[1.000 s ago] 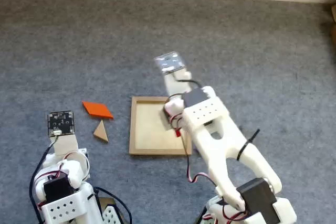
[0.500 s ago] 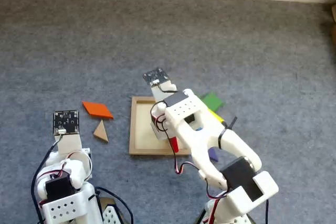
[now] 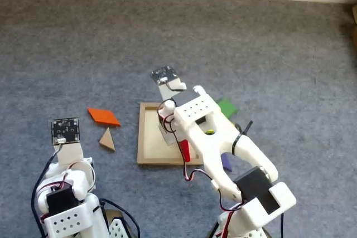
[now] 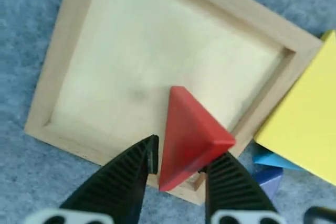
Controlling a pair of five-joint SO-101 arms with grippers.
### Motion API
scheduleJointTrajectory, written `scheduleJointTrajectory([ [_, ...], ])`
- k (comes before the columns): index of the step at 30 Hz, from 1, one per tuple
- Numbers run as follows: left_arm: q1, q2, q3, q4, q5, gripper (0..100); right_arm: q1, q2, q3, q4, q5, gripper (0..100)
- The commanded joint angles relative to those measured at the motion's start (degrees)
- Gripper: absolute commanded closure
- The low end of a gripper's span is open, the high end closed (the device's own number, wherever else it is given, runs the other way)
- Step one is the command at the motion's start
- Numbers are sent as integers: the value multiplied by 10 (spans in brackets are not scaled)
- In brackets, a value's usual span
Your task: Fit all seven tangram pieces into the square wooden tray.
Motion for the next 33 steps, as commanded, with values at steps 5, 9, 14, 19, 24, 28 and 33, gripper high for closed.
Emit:
scheduleJointTrajectory([
  [5,-10,-18,11,4,2,909,45,-10,-35,4,-2,871],
  [9,-10,-18,11,4,2,909,60,-10,-50,3,-2,871],
  [14,-10,-18,11,4,2,909,67,-9,-58,3,-2,871],
  [19,-10,-18,11,4,2,909,65,-6,-56,-23,-2,871],
  [24,-10,-18,11,4,2,909,64,-5,-54,-58,-2,871],
  [28,-10,-18,11,4,2,909,65,-5,-54,-58,8,870],
  [33,-10,-18,11,4,2,909,66,-6,-57,-58,28,870],
])
